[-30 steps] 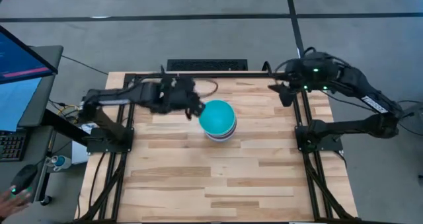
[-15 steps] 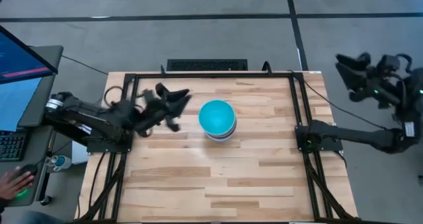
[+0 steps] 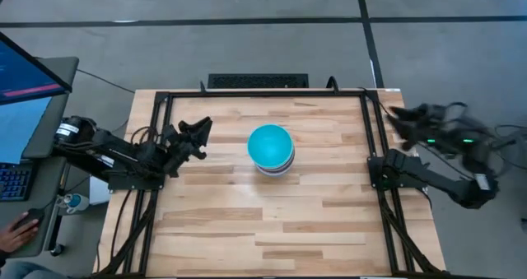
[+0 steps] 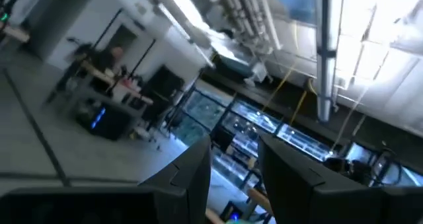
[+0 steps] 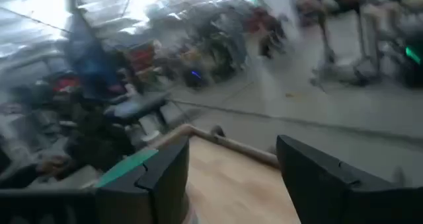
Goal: Nest bowls inside each other
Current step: Return to Home Position
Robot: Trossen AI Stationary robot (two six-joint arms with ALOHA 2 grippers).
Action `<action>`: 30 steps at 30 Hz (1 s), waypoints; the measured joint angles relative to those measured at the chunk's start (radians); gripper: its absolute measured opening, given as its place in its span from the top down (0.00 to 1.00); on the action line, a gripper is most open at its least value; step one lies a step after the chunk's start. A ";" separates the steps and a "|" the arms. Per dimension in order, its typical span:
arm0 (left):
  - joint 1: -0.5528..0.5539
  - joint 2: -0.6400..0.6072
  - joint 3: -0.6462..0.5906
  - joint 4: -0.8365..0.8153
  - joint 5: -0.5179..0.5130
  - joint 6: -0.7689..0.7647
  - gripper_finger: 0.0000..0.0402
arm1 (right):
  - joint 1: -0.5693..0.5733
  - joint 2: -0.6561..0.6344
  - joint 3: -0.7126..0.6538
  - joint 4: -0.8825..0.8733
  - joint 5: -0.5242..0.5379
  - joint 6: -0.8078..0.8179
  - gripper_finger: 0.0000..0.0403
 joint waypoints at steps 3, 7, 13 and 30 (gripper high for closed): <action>0.010 0.001 -0.056 -0.002 -0.008 -0.061 0.71 | -0.013 0.029 -0.192 0.429 -0.212 -0.080 0.38; 0.026 0.000 -0.105 -0.001 -0.035 -0.107 0.71 | -0.007 0.055 -0.500 0.938 -0.328 -0.060 0.38; 0.030 -0.021 -0.133 0.018 -0.026 -0.099 0.71 | 0.016 0.055 -0.813 1.434 -0.262 0.073 0.38; 0.022 -0.361 -0.229 -0.668 -0.095 0.115 0.71 | 0.086 0.240 -0.812 0.807 -0.078 -0.006 0.38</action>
